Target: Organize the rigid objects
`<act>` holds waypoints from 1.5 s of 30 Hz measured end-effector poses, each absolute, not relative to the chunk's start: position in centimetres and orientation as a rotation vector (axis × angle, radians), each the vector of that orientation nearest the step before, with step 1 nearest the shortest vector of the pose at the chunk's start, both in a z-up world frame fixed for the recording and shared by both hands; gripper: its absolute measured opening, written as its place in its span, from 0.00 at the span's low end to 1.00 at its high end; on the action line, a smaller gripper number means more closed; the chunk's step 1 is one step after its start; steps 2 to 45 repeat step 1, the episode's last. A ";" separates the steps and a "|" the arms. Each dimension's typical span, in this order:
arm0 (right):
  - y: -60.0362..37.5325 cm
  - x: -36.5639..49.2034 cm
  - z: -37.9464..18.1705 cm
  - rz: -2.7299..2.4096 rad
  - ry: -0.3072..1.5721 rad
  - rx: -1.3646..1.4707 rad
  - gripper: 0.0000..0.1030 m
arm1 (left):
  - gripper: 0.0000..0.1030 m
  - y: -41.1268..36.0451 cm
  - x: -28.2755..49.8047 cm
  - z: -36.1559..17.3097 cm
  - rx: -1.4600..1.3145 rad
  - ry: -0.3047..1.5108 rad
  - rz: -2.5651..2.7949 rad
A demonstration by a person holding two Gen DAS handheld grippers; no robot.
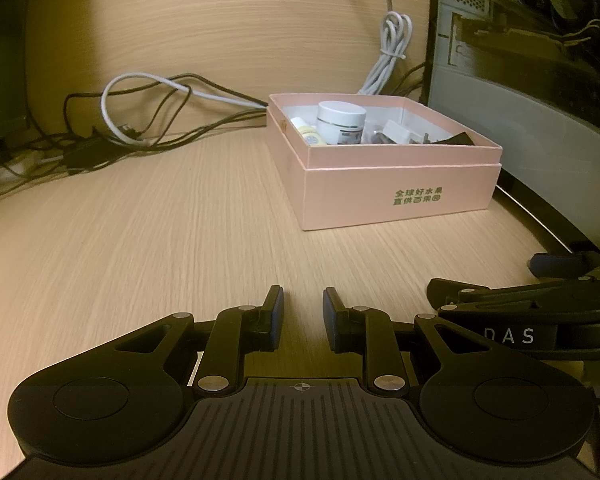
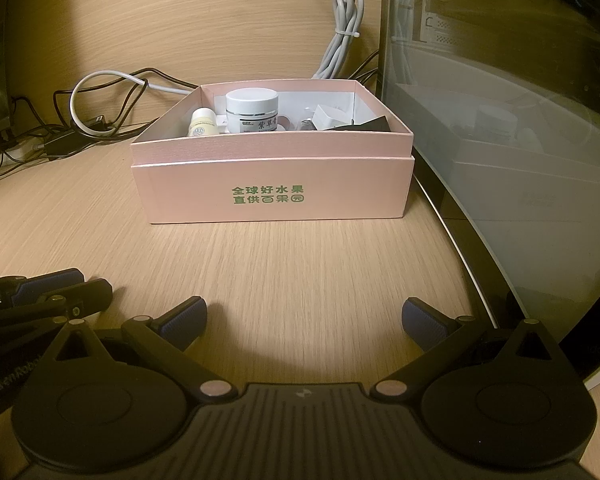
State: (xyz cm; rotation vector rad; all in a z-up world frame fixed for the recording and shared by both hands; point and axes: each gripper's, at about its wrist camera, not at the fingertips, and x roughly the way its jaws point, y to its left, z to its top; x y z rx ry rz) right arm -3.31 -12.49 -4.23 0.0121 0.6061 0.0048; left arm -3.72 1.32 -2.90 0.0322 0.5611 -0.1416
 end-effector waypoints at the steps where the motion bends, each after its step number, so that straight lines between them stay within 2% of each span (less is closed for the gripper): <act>1: -12.5 -3.3 -4.2 0.005 0.606 0.012 1.00 | 0.24 1.4 -3.7 -2.9 0.032 0.561 -0.143; 45: -12.5 -3.3 -4.2 0.005 0.606 0.012 1.00 | 0.24 1.4 -3.7 -2.9 0.032 0.561 -0.143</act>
